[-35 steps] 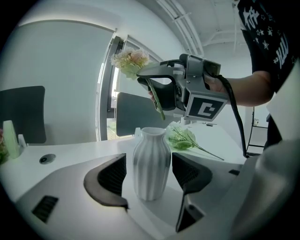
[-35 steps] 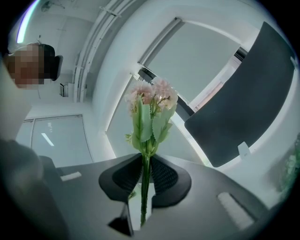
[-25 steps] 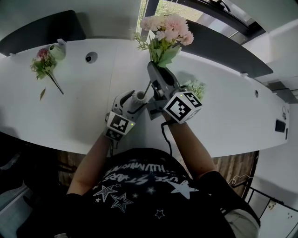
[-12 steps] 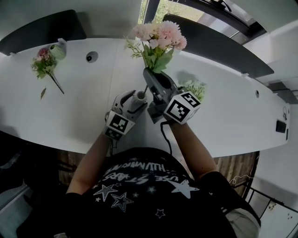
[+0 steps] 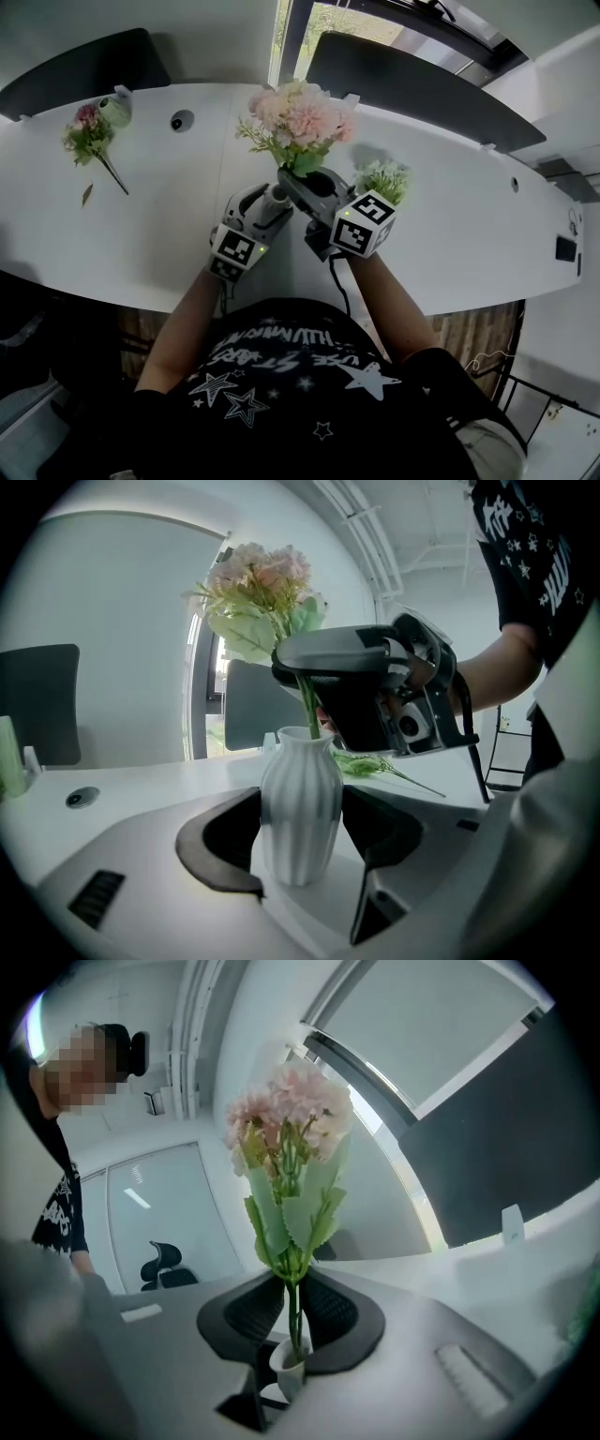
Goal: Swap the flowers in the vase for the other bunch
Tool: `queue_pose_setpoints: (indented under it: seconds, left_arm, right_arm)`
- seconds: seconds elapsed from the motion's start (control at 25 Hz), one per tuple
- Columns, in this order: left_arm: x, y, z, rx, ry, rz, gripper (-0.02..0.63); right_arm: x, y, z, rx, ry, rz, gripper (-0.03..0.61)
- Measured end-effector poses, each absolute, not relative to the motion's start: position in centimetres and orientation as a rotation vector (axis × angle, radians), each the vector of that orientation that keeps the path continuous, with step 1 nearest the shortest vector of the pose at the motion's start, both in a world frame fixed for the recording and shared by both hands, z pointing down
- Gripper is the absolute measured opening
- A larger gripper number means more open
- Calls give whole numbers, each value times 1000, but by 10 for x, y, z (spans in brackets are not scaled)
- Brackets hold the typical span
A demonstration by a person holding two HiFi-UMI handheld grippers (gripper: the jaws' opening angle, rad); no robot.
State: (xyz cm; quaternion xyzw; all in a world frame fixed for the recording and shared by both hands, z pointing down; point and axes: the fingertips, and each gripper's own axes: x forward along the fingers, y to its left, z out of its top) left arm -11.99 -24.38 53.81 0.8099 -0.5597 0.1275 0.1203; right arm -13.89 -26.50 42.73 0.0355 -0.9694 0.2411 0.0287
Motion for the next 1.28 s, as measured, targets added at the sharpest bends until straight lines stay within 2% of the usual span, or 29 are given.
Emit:
queue_pose_setpoints:
  seconds: [0.48,0.72,0.96,1.28]
  left_arm:
    - [-118,-246,533,2366,-1618,322,282]
    - [-119,-246,536,2358,-1626,321,282]
    - [-119,-247,537,2360,-1631,331,282]
    - [-118,-245,534,2363,-1621,344,282]
  right_arm:
    - [-128,-245,460,195,-2904,435,66]
    - [-127,-241,462,231,-2914,415,78]
    - [-121,-233,469,242,-2886,428,170]
    - [-101,-229,481,324,-2853,467,175]
